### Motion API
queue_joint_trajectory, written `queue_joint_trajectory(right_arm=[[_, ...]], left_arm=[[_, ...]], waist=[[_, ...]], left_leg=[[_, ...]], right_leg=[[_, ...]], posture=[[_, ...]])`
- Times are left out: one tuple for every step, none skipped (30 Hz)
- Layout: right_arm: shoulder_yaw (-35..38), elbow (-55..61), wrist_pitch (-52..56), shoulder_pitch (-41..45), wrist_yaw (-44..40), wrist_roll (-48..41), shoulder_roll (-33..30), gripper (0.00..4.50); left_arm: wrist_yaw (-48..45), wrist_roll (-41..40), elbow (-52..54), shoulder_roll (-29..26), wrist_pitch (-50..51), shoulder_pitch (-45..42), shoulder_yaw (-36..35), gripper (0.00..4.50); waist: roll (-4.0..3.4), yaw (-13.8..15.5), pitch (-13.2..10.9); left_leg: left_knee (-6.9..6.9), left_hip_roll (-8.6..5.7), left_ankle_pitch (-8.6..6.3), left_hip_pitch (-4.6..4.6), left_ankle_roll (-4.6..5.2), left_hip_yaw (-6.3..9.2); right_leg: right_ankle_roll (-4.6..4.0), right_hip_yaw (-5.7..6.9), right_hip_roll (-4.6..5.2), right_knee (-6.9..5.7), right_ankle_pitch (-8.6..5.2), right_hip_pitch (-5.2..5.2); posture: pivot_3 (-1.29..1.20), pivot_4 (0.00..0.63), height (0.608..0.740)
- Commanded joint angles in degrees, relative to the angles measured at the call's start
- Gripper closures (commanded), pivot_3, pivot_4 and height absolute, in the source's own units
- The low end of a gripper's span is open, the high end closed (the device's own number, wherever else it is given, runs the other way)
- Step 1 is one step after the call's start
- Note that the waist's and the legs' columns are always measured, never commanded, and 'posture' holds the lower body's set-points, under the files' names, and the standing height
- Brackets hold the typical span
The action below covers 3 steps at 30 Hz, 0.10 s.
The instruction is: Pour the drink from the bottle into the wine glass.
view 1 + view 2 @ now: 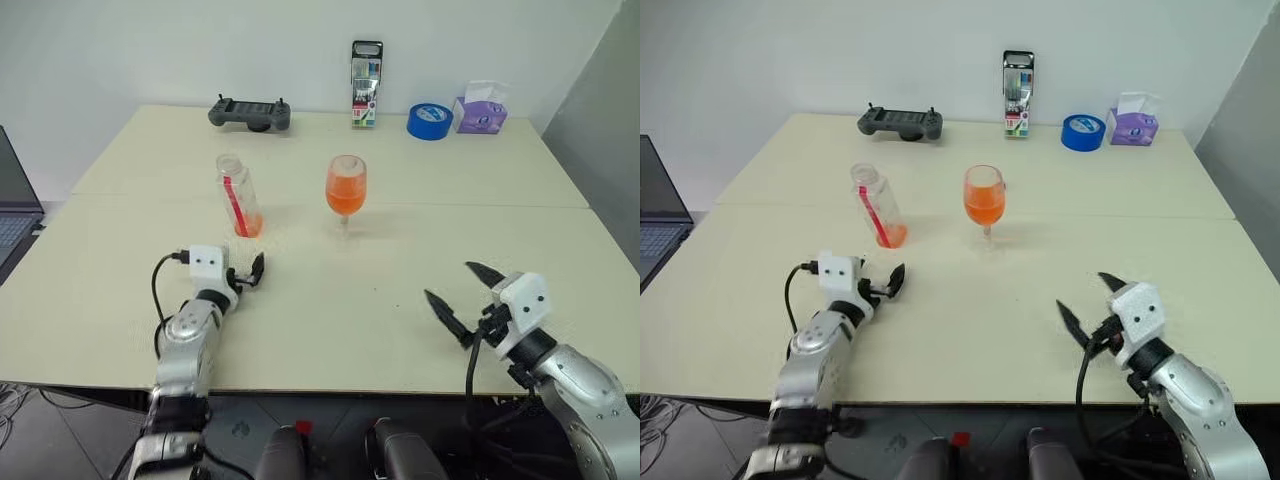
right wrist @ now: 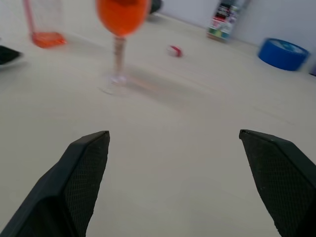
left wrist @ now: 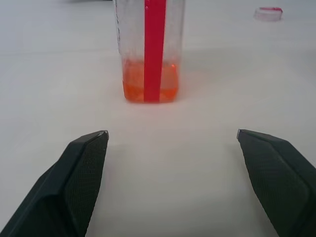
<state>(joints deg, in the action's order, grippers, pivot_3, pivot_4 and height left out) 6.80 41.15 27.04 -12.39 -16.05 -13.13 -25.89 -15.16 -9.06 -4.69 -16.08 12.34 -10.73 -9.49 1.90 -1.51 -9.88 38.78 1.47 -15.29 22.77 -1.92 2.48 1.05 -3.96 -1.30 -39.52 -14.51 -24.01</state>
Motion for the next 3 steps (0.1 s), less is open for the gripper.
queue_joint_trajectory(right_arm=[[2.5,3.2,8.2,1.3,11.9,5.9,5.6,0.00],[2.4,3.1,10.6,1.7,14.4,7.0,7.6,0.00],[2.1,3.0,12.4,2.0,15.9,7.9,9.1,0.00]], left_arm=[[2.9,0.5,12.5,0.7,6.7,3.2,1.4,0.03],[3.6,1.2,15.0,0.7,8.5,4.0,2.1,0.03],[4.2,1.7,16.9,0.8,9.9,4.5,2.5,0.03]], waist=[[-0.03,0.1,0.0],[-0.04,0.1,0.1],[-0.04,0.1,0.1]], left_leg=[[0.01,0.00,0.01,0.00,-0.01,0.01],[0.00,-0.01,0.01,0.00,-0.02,0.01],[0.00,0.00,0.01,0.01,-0.02,0.04]], right_leg=[[0.03,-0.02,0.00,-0.02,-0.04,0.00],[0.19,-0.02,0.00,0.00,-0.14,0.00],[0.21,-0.04,-0.01,0.01,-0.18,0.01]], posture=[[0.00,0.150,0.740],[0.00,0.150,0.740],[0.00,0.150,0.740]])
